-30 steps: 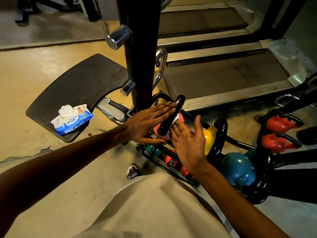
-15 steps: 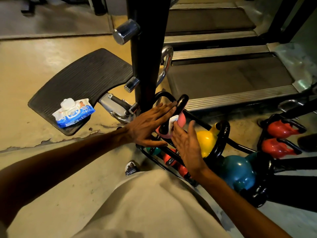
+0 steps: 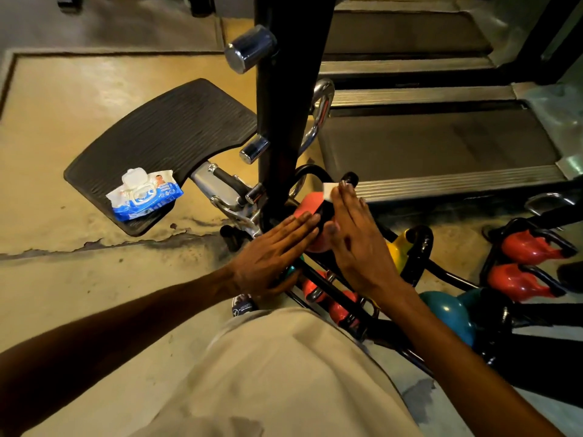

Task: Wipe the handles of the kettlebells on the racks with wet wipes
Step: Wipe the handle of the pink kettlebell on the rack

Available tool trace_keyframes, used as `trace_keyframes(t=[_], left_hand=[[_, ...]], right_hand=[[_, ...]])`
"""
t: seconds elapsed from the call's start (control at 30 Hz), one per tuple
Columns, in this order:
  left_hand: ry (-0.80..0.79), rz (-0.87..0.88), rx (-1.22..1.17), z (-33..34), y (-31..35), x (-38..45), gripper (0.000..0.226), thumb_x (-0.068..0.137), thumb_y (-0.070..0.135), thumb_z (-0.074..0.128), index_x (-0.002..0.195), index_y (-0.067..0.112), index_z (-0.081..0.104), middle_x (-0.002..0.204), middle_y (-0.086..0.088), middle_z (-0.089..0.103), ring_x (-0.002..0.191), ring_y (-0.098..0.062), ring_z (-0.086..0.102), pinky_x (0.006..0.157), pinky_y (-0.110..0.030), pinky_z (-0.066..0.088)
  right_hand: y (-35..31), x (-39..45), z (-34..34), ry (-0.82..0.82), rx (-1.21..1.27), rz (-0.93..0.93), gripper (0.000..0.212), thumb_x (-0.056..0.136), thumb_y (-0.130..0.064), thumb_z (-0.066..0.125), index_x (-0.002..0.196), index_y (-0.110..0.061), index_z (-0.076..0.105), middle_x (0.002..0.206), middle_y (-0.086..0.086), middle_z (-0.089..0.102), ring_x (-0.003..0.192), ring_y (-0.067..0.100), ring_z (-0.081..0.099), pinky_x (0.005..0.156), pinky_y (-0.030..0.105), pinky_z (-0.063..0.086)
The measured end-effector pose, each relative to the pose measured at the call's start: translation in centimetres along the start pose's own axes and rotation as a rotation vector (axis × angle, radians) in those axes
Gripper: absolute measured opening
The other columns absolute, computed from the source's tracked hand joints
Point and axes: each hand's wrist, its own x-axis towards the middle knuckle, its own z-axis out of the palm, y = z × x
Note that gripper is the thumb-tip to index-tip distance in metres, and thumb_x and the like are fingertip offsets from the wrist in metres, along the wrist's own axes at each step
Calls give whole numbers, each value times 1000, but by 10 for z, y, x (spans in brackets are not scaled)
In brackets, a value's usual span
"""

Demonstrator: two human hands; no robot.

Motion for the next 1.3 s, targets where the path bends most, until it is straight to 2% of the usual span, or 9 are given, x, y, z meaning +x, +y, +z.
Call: trace_keyframes(t=[0.2, 0.3, 0.43, 0.57, 0.7, 0.8, 1.03, 1.17, 1.3], left_hand=[[-3, 32, -4, -1, -3, 0, 81, 94, 24, 72, 158, -7, 31, 168, -28, 19, 159, -41, 16, 128, -56, 23], [22, 22, -2, -2, 0, 0, 77, 98, 24, 67, 158, -6, 29, 169, -27, 19, 159, -39, 16, 130, -52, 20], [26, 35, -26, -3, 3, -5, 77, 96, 19, 71, 157, -6, 31, 167, -29, 23, 158, -42, 20, 126, -57, 27], [10, 7, -41, -7, 4, -19, 74, 99, 18, 66, 158, -6, 30, 169, -25, 21, 159, -37, 18, 128, -53, 26], [-6, 12, -49, -7, 4, -28, 71, 97, 16, 67, 156, -6, 33, 169, -25, 22, 159, -37, 19, 128, -51, 27], [-19, -7, -57, -8, 4, -32, 73, 97, 15, 67, 157, -7, 32, 169, -24, 21, 160, -35, 18, 128, -52, 27], [-23, -10, -56, -5, 3, -37, 73, 98, 18, 67, 157, -6, 33, 169, -24, 23, 159, -35, 19, 126, -53, 29], [-4, -50, -47, -8, -4, -38, 72, 98, 18, 66, 157, -6, 33, 169, -23, 24, 159, -34, 20, 124, -55, 31], [-4, -122, -36, -13, -16, -33, 78, 98, 24, 68, 159, -5, 29, 170, -22, 20, 160, -34, 18, 123, -59, 31]], right_hand=[[16, 12, -17, -62, -352, -210, 85, 104, -69, -1, 165, -15, 23, 172, 6, 19, 161, 16, 10, 132, 48, 5], [16, 21, -24, -73, -329, -137, 87, 103, -69, -6, 165, -15, 21, 173, 6, 17, 162, 16, 7, 132, 47, 3], [13, 16, -20, -169, -392, -329, 86, 104, -71, 2, 165, -14, 24, 172, 7, 20, 161, 17, 10, 131, 50, 9], [14, 24, -24, -77, -341, -195, 89, 103, -69, -3, 163, -12, 28, 171, 9, 24, 161, 19, 14, 131, 49, 9], [9, 16, -13, -174, -445, -407, 86, 104, -71, 10, 162, -13, 33, 170, 9, 28, 160, 20, 18, 131, 49, 10], [15, 25, -17, -63, -397, -310, 84, 106, -69, 6, 159, -12, 39, 167, 10, 36, 158, 21, 25, 130, 52, 12], [22, 4, 2, -90, -447, -491, 83, 106, -67, 29, 166, -10, 20, 174, 11, 14, 162, 21, 5, 130, 53, 14], [19, 9, 5, 0, -343, -263, 81, 107, -67, 19, 166, -11, 17, 174, 9, 11, 162, 19, 1, 131, 50, 9], [16, 0, 13, -55, -447, -517, 81, 106, -67, 32, 163, -10, 29, 171, 12, 22, 162, 24, 12, 130, 53, 17]])
